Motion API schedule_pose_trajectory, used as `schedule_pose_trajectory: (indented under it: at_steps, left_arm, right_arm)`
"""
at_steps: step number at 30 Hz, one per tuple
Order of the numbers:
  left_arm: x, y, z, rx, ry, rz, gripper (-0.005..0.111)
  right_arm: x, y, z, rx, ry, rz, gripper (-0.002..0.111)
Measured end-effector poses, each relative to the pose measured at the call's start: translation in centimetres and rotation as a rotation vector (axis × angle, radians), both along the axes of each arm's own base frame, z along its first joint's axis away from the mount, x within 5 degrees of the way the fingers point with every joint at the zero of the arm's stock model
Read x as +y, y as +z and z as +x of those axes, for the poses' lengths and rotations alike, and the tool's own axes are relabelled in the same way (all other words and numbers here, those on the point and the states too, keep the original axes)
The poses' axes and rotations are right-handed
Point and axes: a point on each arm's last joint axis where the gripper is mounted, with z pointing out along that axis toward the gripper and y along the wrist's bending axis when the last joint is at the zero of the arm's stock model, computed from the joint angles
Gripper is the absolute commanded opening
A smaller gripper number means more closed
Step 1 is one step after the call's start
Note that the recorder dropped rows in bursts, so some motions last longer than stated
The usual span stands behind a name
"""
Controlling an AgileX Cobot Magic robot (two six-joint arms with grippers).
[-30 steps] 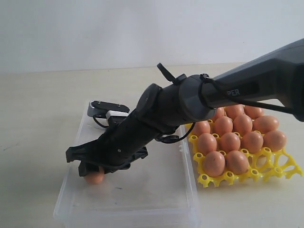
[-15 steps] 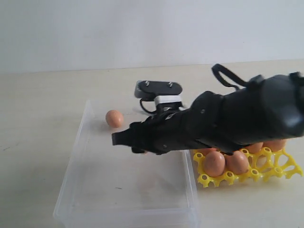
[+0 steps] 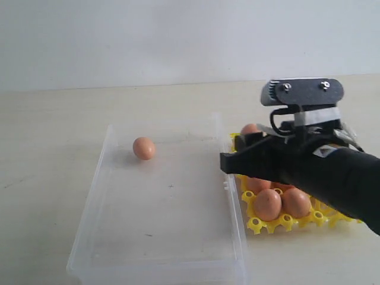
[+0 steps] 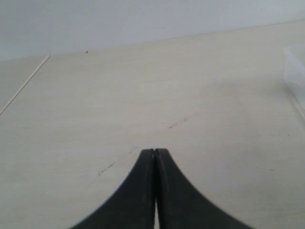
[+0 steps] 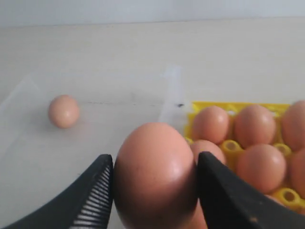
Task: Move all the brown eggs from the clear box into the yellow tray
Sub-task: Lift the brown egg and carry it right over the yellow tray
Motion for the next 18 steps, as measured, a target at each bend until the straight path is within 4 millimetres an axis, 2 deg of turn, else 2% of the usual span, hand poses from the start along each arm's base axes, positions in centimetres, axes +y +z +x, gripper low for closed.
schedule_pose_trajectory:
  at_steps: [9, 18]
  left_arm:
    - [0.0, 0.0, 0.0, 0.000, 0.000, 0.000, 0.000]
    - [0.0, 0.0, 0.0, 0.000, 0.000, 0.000, 0.000]
  right_arm:
    - [-4.4, -2.1, -2.7, 0.036, -0.136, -0.147, 0.000]
    - [-5.9, -3.0, -3.0, 0.076, -0.215, -0.167, 0.000]
